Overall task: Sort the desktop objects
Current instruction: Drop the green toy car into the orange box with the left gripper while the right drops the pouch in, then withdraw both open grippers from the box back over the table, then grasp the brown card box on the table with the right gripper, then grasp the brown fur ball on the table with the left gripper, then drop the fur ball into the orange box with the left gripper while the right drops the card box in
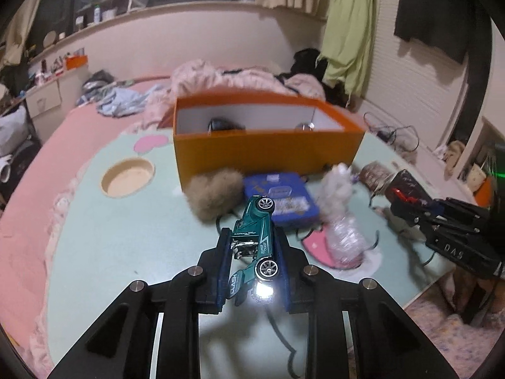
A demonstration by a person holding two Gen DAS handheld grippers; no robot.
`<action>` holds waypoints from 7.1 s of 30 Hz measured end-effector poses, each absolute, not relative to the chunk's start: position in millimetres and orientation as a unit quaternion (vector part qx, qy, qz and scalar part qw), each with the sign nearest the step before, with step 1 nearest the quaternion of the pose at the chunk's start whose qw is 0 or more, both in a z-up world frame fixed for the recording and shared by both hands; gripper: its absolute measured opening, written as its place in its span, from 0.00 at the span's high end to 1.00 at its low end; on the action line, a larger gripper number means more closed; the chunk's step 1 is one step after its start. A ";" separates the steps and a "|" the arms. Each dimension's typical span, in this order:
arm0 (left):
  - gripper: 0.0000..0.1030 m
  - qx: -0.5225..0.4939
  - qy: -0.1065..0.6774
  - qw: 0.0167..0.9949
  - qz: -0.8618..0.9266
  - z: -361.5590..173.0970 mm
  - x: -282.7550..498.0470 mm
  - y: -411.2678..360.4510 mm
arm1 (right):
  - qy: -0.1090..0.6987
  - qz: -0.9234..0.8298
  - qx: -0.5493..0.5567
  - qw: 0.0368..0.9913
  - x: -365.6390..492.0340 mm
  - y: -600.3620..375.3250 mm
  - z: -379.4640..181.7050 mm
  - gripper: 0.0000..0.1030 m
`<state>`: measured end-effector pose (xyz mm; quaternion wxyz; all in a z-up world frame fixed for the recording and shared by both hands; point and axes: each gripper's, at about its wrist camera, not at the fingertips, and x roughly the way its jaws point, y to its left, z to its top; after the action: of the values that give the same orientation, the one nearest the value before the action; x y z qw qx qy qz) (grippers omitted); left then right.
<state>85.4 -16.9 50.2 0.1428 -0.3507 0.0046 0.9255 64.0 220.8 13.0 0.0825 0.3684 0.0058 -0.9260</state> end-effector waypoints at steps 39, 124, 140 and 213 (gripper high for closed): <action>0.11 -0.340 0.003 0.125 0.932 89.0 29.2 -12.5 | -0.017 -0.932 0.330 0.152 -6.0 193.7 73.1 0.32; 0.00 -0.414 0.055 0.104 0.903 9.0 72.1 9.0 | 0.029 -0.897 0.438 0.061 -16.2 245.4 0.8 0.44; 0.00 -0.413 0.056 0.104 0.903 9.3 71.8 8.8 | 0.020 -0.910 0.402 0.102 69.7 221.7 -1.3 0.45; 0.40 -0.362 -0.035 0.094 0.927 80.6 -51.5 -1.0 | -0.017 -0.923 0.366 0.120 -73.1 184.4 61.7 0.43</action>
<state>-51.5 -1.0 80.6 0.0938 -0.3621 -0.0352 0.9267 -73.1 184.4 61.7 0.1203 0.3661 -0.0167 -0.9226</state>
